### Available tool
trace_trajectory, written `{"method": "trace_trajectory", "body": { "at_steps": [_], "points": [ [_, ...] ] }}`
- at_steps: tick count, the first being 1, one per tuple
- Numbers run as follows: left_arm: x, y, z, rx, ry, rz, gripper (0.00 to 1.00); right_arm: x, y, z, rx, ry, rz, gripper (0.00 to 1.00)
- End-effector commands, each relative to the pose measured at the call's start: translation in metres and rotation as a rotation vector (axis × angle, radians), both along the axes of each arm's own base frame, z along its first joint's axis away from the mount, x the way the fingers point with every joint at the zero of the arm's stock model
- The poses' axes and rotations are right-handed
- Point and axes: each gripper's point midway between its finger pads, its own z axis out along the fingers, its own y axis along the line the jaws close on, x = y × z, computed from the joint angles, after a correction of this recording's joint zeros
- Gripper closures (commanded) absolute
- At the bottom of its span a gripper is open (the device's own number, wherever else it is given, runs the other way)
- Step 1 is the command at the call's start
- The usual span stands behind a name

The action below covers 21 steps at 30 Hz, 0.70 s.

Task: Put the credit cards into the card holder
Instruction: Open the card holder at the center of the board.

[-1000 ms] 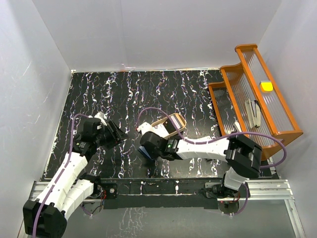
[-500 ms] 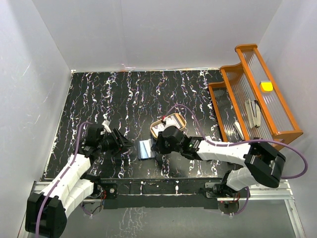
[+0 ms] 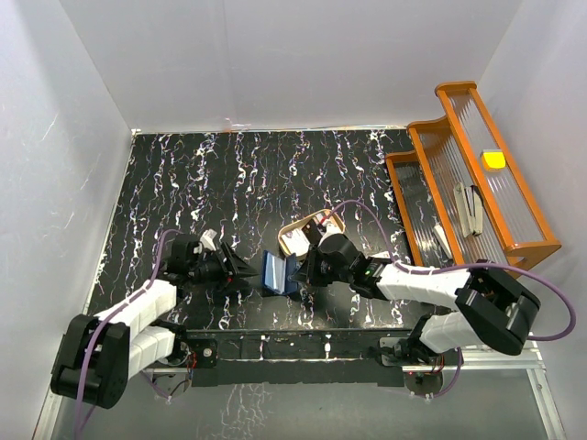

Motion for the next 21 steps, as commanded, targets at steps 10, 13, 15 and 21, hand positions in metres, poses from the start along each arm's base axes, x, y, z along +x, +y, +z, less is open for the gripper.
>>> {"method": "trace_trajectory", "body": {
  "at_steps": [10,13,15,21],
  "points": [
    [0.013,-0.018,0.021,-0.124,-0.083,-0.035,0.36,0.003,0.02,0.048,0.135,-0.097,0.081,0.98],
    [0.011,-0.015,0.008,-0.091,-0.055,-0.031,0.37,0.002,0.018,0.041,0.122,-0.085,0.079,0.98],
    [0.01,-0.013,0.001,-0.065,-0.047,-0.037,0.38,-0.001,0.016,0.032,0.114,-0.072,0.079,0.98],
    [0.007,-0.009,-0.014,-0.007,-0.017,-0.046,0.39,-0.006,0.006,0.016,0.104,-0.046,0.054,0.99]
  ]
}}
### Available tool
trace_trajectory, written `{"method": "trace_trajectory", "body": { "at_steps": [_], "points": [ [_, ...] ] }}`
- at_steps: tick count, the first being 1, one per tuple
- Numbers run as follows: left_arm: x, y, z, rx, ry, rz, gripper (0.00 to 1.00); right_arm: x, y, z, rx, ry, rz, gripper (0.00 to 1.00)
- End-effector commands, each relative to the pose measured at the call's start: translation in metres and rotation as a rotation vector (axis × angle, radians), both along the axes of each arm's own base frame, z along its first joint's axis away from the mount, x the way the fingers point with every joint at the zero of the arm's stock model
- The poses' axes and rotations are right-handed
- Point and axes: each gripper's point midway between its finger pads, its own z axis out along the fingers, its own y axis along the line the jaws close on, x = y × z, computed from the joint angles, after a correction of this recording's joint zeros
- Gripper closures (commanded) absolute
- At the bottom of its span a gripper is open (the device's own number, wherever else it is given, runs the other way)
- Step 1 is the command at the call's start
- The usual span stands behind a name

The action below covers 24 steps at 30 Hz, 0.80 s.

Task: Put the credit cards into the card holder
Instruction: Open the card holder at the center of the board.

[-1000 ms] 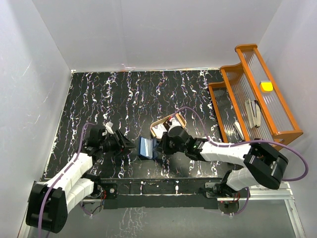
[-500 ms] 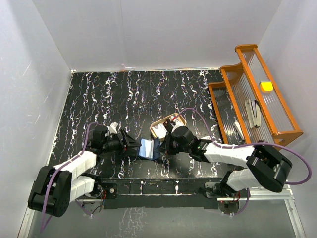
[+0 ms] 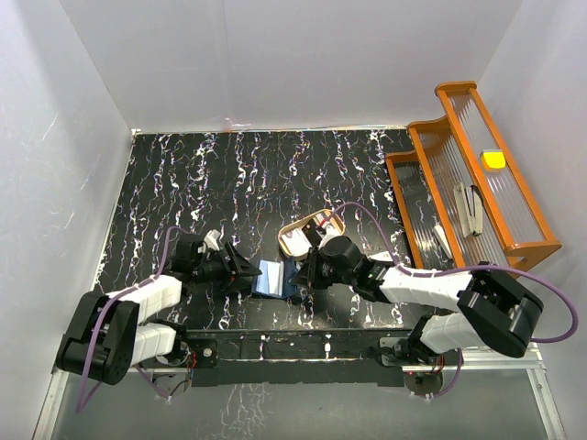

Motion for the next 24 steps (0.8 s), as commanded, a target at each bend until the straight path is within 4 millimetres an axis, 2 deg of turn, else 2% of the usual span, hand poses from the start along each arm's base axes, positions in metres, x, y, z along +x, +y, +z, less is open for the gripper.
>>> {"method": "trace_trajectory", "body": {
  "at_steps": [1,6,12,14,18,22,24],
  "points": [
    [-0.001,0.001,-0.005,0.034,-0.024,-0.023,0.39,0.003,0.0,0.007,0.048,-0.034,-0.016,0.99],
    [0.0,-0.004,-0.004,0.003,-0.028,-0.035,0.39,0.003,-0.003,0.003,0.028,-0.031,-0.021,0.99],
    [0.005,-0.013,0.0,-0.039,-0.027,-0.058,0.47,0.002,-0.001,0.003,0.033,-0.028,-0.013,0.99],
    [0.006,-0.014,0.001,-0.042,-0.022,-0.058,0.54,0.002,0.0,0.004,0.035,-0.028,-0.008,0.99],
    [0.007,-0.013,0.003,-0.037,-0.038,-0.038,0.8,-0.002,-0.002,0.001,0.034,-0.016,-0.002,0.99],
    [0.008,-0.012,0.008,-0.041,-0.067,-0.03,1.0,-0.003,-0.006,-0.002,0.03,-0.015,-0.01,0.96],
    [0.008,-0.012,0.01,-0.033,-0.085,-0.039,1.0,-0.002,-0.006,-0.002,0.029,-0.015,-0.015,0.92]
  ]
}}
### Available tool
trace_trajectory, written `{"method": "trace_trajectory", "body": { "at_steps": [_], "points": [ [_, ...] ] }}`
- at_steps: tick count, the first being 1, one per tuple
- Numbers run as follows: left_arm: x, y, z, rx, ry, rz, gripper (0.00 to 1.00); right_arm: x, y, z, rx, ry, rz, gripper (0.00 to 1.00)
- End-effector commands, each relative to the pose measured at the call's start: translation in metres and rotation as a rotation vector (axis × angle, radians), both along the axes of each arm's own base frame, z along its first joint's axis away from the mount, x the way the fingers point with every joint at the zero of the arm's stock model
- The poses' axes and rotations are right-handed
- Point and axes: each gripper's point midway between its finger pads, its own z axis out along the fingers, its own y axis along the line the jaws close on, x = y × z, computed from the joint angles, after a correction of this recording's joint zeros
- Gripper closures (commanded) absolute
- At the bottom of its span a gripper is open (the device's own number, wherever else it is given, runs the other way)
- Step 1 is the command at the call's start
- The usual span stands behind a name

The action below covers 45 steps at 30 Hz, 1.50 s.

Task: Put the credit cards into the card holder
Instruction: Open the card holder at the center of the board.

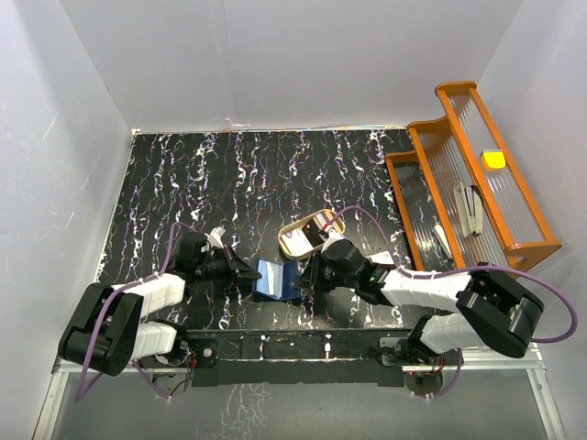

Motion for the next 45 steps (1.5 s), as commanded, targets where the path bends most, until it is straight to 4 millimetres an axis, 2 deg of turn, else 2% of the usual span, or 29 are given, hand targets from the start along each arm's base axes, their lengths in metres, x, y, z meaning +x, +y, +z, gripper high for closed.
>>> {"method": "trace_trajectory", "body": {
  "at_steps": [1,5,7,9,14,16,20,24,26,33,41,45],
  "points": [
    [0.003,-0.001,0.011,-0.004,-0.071,-0.018,1.0,0.005,0.004,0.012,0.04,-0.038,-0.004,0.89],
    [0.0,0.001,0.013,0.039,-0.056,-0.046,1.0,0.014,0.005,0.013,-0.025,-0.041,-0.013,0.8],
    [-0.002,0.004,0.013,0.06,-0.051,-0.047,1.0,0.016,0.004,0.016,-0.032,-0.033,-0.033,0.72],
    [-0.003,0.006,0.01,0.079,-0.055,-0.049,1.0,0.017,0.008,0.03,0.003,-0.041,-0.033,0.63],
    [-0.002,0.006,0.013,0.083,-0.038,-0.053,1.0,0.023,0.013,0.067,0.042,-0.08,-0.044,0.48],
    [0.0,0.006,0.015,0.092,-0.046,-0.056,1.0,0.025,0.013,0.079,0.054,-0.1,-0.056,0.45],
    [0.002,0.005,0.019,0.084,-0.051,-0.06,1.0,0.033,0.005,0.085,0.067,-0.135,-0.128,0.4],
    [0.004,0.003,0.024,0.07,-0.05,-0.052,1.0,0.033,0.018,0.111,0.121,-0.181,-0.09,0.4],
    [0.006,0.003,0.024,0.076,-0.038,-0.033,1.0,0.033,0.023,0.115,0.127,-0.193,-0.092,0.4],
    [0.006,0.001,0.031,0.067,-0.046,-0.023,1.0,0.028,0.051,0.105,0.128,-0.164,-0.021,0.41],
    [-0.01,0.001,0.026,0.052,-0.012,-0.043,1.0,0.016,0.073,0.053,0.045,-0.076,0.068,0.47],
    [-0.018,0.001,0.025,0.048,0.008,-0.066,0.99,0.005,0.069,0.019,-0.027,-0.023,0.102,0.48]
  ]
}}
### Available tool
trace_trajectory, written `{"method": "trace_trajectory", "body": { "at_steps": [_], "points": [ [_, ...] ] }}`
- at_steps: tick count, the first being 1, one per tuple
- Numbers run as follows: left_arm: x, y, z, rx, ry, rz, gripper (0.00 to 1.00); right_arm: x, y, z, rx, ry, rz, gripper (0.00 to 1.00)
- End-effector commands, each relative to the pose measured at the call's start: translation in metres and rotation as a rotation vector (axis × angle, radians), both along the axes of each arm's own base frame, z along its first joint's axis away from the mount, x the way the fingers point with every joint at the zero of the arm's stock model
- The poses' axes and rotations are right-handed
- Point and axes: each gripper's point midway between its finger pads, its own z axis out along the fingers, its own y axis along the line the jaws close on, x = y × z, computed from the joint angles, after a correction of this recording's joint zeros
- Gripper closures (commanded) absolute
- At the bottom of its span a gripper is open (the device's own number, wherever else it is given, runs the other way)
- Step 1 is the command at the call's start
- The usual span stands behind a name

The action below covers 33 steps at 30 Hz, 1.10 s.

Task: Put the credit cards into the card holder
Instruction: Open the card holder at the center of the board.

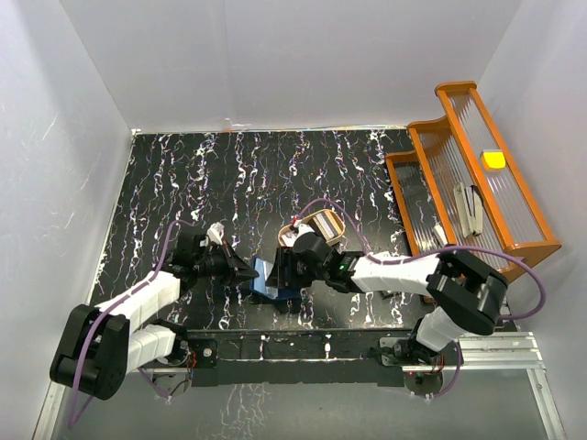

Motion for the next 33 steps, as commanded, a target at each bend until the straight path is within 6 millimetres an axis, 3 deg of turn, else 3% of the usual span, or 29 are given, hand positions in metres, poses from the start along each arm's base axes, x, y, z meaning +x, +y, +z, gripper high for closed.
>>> {"method": "trace_trajectory", "body": {
  "at_steps": [1,5,8,12,16,19,25,27,33],
  "points": [
    [-0.016,-0.004,0.004,-0.032,0.036,-0.047,0.97,-0.003,0.012,-0.002,0.024,-0.014,0.05,0.48],
    [-0.021,-0.007,0.004,-0.068,0.043,-0.054,0.89,-0.009,0.014,-0.016,-0.007,-0.001,0.108,0.4],
    [-0.023,-0.01,0.007,-0.106,0.043,-0.063,0.89,-0.009,0.011,-0.024,-0.029,0.01,0.097,0.42],
    [-0.024,-0.012,0.011,-0.12,0.022,-0.079,1.0,-0.008,0.006,-0.036,-0.08,0.024,0.083,0.55],
    [-0.025,-0.015,0.015,-0.161,0.003,-0.099,1.0,-0.009,0.0,-0.044,-0.099,0.035,0.06,0.69],
    [-0.027,-0.016,0.015,-0.171,0.005,-0.101,1.0,-0.007,-0.006,-0.046,-0.124,0.031,0.036,0.73],
    [-0.028,-0.015,0.014,-0.161,0.002,-0.1,1.0,0.004,-0.052,-0.061,-0.33,0.003,-0.092,0.66],
    [-0.028,-0.015,0.014,-0.16,0.0,-0.101,1.0,0.005,-0.069,-0.067,-0.411,0.001,-0.126,0.68],
    [-0.028,-0.015,0.013,-0.163,0.009,-0.102,1.0,0.001,-0.09,-0.081,-0.525,0.017,-0.136,0.74]
  ]
}}
